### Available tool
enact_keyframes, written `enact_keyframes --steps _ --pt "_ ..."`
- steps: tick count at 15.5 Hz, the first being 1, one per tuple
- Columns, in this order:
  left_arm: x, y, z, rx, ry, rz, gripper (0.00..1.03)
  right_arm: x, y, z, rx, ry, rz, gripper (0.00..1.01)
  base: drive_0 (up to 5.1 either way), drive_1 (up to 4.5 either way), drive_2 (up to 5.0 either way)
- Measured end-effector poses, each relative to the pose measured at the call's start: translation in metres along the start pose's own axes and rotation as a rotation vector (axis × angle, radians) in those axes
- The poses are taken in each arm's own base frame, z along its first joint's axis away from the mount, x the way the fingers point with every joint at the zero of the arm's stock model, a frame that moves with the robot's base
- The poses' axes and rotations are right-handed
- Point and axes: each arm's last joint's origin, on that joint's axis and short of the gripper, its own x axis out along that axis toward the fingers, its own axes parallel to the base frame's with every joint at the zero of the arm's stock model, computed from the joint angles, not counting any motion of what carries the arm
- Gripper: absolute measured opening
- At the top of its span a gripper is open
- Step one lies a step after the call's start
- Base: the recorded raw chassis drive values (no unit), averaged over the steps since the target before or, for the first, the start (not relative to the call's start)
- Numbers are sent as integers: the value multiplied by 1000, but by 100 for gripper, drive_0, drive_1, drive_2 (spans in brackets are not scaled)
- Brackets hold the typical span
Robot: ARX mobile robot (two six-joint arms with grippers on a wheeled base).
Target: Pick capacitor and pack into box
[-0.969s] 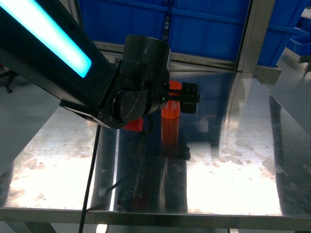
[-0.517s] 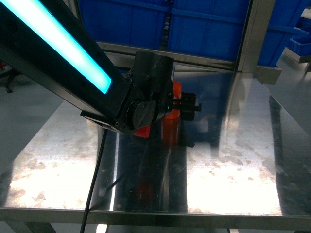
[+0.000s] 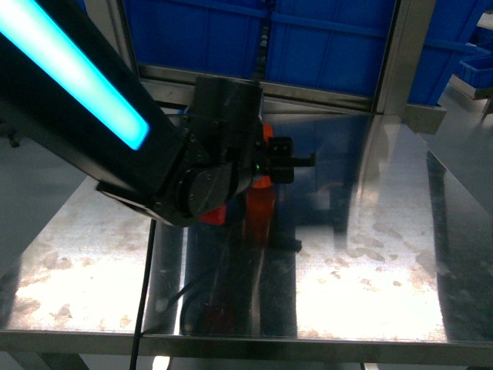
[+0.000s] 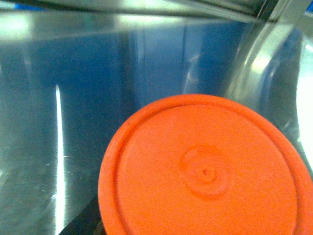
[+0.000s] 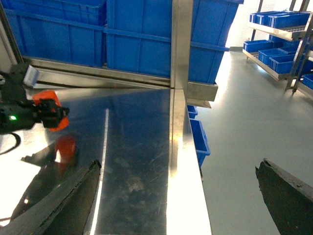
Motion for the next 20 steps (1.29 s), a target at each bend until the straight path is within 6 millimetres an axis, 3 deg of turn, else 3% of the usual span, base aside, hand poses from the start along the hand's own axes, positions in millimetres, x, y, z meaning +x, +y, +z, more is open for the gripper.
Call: enact_keyframes --steps 2,4,6,8,10,11,15,17,20 --pt "-47 15 38 2 -144 15 45 0 0 0 0 0 0 98 0 0 0" --pt "-114 47 86 8 -343 73 45 0 0 0 0 0 0 98 0 0 0" --pt "-176 76 87 36 -374 129 45 0 0 0 0 0 0 98 0 0 0" --pt "-227 85 71 52 -318 109 45 0 0 0 0 0 0 98 0 0 0" --pt "-277 86 84 51 -412 80 45 0 0 0 0 0 0 98 0 0 0" --pt "-283 86 92 47 -462 84 45 0 0 0 0 0 0 98 0 0 0" --pt "-276 86 83 59 -381 112 45 0 0 0 0 0 0 98 0 0 0" --pt "-296 99 66 77 -351 228 45 0 0 0 0 0 0 98 0 0 0" --pt "-317 112 35 82 -330 238 44 0 0 0 0 0 0 98 0 0 0"
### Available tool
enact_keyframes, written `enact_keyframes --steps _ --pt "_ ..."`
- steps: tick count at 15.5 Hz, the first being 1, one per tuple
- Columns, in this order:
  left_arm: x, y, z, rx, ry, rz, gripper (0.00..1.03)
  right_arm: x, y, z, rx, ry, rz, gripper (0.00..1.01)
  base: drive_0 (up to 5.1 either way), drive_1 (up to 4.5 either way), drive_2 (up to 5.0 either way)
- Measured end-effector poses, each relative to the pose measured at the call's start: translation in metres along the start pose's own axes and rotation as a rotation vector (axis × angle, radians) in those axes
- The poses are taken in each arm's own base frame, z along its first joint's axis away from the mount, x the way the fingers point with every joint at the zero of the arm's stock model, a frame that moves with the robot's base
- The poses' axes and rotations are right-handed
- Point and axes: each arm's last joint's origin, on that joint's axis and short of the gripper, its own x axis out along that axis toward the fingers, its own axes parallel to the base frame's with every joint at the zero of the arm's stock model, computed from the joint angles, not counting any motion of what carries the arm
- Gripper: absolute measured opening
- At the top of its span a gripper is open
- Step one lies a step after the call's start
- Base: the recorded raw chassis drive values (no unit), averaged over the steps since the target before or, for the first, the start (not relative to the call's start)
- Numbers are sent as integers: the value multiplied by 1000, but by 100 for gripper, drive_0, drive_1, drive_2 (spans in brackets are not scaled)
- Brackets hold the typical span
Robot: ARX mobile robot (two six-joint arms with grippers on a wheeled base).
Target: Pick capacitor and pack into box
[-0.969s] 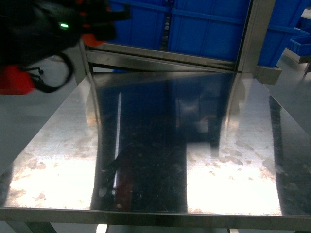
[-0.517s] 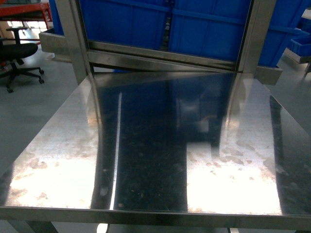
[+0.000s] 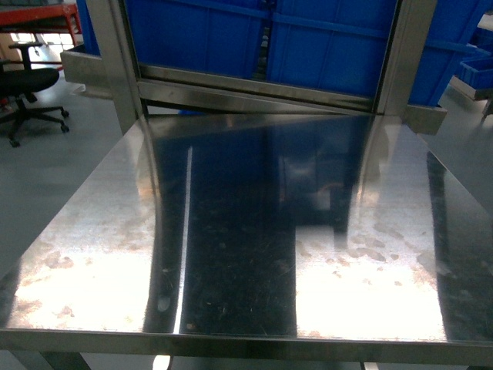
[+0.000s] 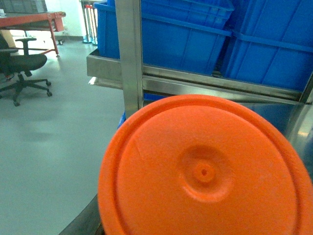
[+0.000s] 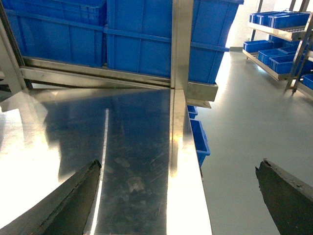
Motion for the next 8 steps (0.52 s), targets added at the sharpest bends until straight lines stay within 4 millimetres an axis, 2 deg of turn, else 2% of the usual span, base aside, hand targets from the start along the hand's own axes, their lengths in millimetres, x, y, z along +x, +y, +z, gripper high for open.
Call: enact_keyframes --steps 8 --pt "-50 25 -29 -1 -2 -4 44 0 0 0 0 0 0 98 0 0 0"
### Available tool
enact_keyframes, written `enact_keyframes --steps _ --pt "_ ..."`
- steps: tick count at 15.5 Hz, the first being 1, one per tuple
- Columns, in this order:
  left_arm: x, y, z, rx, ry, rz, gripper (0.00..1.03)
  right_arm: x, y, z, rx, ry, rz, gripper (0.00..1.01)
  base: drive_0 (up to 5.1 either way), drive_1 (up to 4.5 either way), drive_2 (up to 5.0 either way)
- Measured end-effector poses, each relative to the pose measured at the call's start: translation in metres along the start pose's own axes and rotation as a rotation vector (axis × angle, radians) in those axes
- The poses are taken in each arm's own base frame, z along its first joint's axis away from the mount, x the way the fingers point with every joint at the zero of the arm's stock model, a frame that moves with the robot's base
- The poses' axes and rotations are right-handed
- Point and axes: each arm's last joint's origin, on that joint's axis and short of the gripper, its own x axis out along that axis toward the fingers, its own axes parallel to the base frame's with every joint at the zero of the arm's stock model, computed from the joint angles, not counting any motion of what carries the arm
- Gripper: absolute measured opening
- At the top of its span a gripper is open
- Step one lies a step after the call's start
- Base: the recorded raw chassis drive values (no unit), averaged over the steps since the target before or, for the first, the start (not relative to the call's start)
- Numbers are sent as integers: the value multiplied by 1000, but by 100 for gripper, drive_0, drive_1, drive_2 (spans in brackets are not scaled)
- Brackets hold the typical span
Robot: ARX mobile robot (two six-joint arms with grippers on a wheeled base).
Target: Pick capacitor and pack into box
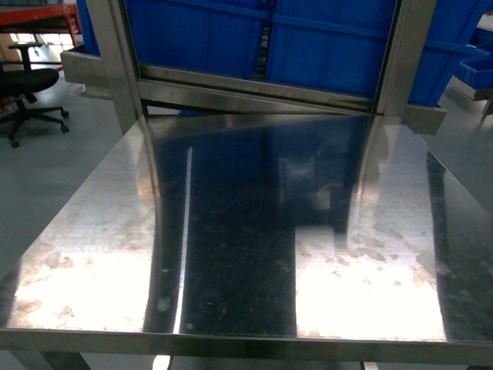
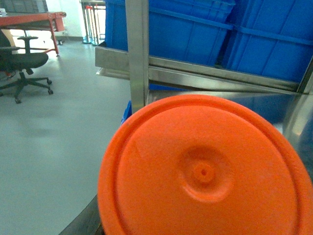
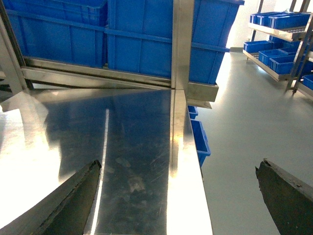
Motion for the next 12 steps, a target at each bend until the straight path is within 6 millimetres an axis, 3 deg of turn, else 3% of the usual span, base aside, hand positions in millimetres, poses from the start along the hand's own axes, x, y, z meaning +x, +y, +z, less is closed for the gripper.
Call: enact_keyframes --steps 6,12 --pt "-12 0 -10 0 -8 0 44 0 0 0 0 0 0 98 0 0 0" --pt "-27 0 -7 0 -23 0 44 0 0 0 0 0 0 98 0 0 0"
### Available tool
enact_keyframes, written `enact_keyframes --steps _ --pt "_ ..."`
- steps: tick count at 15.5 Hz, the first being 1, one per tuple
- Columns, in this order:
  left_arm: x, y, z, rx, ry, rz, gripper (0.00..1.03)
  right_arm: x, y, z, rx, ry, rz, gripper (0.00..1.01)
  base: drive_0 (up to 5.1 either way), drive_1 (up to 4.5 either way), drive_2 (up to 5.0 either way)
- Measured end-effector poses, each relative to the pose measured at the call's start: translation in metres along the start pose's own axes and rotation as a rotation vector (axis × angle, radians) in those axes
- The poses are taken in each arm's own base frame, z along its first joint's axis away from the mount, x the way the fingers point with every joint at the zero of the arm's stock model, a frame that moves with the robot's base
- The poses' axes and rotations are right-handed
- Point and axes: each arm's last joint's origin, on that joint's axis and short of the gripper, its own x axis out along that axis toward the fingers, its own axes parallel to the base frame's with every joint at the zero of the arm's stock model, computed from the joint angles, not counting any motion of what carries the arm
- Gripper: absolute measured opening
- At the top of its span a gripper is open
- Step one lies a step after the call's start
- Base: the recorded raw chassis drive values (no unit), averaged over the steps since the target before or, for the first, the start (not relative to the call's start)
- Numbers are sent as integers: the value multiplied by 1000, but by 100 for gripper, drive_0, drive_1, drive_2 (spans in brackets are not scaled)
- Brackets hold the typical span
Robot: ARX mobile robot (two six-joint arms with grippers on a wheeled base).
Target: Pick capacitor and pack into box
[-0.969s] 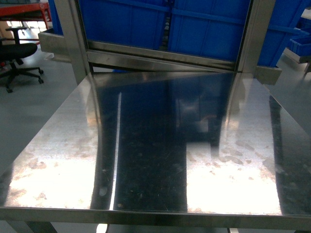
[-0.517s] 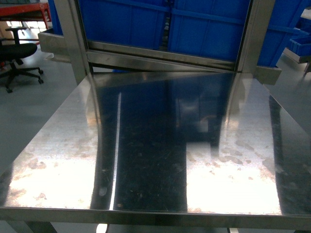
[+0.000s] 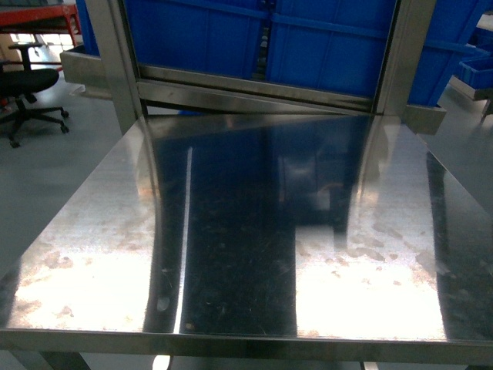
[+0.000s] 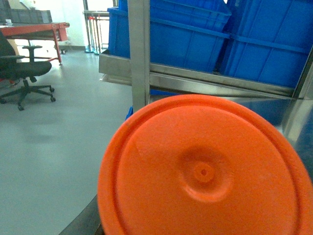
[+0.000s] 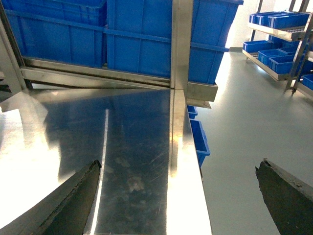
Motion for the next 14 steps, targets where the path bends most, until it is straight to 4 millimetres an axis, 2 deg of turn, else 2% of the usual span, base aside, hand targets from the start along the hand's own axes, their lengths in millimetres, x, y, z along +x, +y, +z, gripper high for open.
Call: enact_keyframes --steps 14 --pt "-20 0 -4 1 19 1 44 0 0 0 0 -1 0 98 0 0 0"
